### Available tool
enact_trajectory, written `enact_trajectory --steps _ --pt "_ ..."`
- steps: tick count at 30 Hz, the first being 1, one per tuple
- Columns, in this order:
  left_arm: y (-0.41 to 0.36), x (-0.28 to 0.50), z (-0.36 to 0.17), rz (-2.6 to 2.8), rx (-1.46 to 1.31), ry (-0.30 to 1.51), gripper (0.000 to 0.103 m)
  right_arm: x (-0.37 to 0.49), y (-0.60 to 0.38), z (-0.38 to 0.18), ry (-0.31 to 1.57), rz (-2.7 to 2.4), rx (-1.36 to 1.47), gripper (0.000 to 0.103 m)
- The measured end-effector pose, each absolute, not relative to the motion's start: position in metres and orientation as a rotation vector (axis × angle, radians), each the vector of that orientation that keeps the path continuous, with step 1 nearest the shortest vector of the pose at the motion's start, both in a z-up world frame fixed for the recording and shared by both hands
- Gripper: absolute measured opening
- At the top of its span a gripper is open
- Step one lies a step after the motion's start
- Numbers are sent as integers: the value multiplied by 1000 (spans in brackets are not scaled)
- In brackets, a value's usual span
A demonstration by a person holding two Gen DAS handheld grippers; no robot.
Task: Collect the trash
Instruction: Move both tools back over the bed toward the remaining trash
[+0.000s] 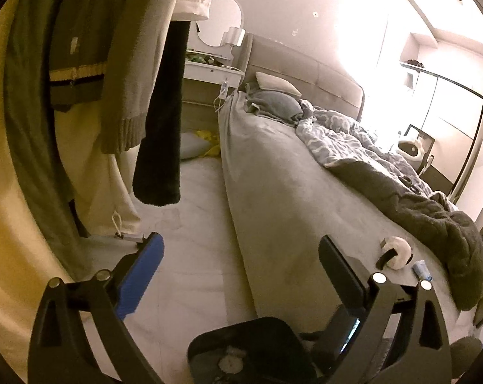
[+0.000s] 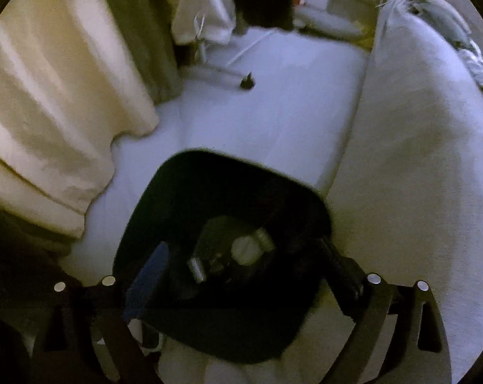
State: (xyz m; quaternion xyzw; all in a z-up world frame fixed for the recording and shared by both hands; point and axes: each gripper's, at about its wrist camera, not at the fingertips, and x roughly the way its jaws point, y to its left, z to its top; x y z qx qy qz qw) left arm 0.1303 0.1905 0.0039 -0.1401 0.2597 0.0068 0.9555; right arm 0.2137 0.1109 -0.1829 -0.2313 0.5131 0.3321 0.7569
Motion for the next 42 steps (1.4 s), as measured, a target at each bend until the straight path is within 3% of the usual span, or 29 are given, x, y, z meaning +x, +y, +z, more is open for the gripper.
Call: enact_trajectory --steps 18,42 --pt "128 175 29 -119 -212 459 99 257 6 -81 857 550 -425 100" --pt "16 220 -7 -284 -54 514 99 307 -127 -49 763 357 -209 100"
